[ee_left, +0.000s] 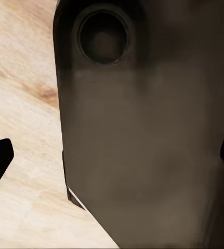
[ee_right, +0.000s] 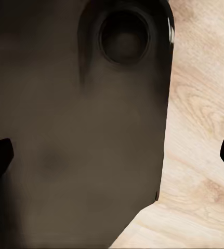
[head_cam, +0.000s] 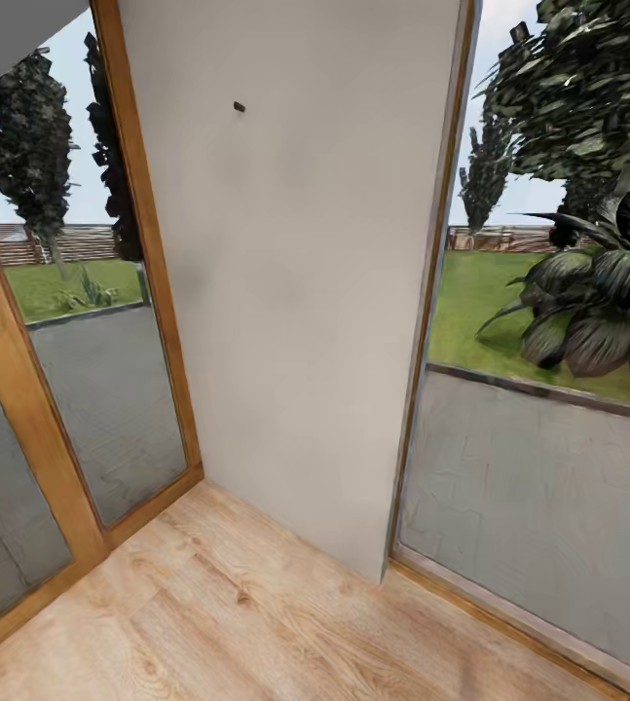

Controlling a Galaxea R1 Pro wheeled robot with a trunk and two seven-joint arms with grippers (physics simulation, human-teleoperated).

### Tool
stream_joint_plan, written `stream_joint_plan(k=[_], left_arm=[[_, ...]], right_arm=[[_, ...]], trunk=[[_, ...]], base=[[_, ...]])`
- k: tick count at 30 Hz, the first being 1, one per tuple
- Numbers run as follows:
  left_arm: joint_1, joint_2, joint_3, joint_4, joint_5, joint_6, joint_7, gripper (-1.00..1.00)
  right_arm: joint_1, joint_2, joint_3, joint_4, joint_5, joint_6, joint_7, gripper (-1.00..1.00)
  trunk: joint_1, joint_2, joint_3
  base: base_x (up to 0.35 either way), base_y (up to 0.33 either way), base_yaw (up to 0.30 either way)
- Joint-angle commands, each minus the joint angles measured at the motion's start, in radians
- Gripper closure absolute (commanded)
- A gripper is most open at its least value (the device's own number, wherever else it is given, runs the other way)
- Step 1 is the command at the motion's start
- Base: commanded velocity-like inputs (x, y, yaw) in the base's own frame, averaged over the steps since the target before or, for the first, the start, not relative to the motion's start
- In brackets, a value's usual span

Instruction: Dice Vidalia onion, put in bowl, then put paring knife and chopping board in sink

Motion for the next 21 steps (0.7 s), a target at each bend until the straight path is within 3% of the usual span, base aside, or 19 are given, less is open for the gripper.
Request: stream_joint_plan(k=[1, 10, 21], left_arm=[[0.0, 0.0, 0.0, 0.0, 0.0, 0.0, 0.0, -1.0], [-0.003, 0.01, -0.002, -0.001, -0.002, -0.005, 0.0, -1.0], [-0.003, 0.006, 0.001, -0.002, 0.002, -0.006, -0.001, -1.0]], right_arm=[[0.0, 0.0, 0.0, 0.0, 0.0, 0.0, 0.0, -1.0], [-0.003, 0.043, 0.0, -0.029, 0.001, -0.005, -0.001, -1.0], [-0.003, 0.048, 0.002, -0.033, 0.002, -0.006, 0.0, -1.0]], trunk=[[0.0, 0.0, 0.0], [0.0, 0.0, 0.0], [0.0, 0.0, 0.0]], base=[[0.0, 0.0, 0.0], [0.0, 0.0, 0.0], [0.0, 0.0, 0.0]])
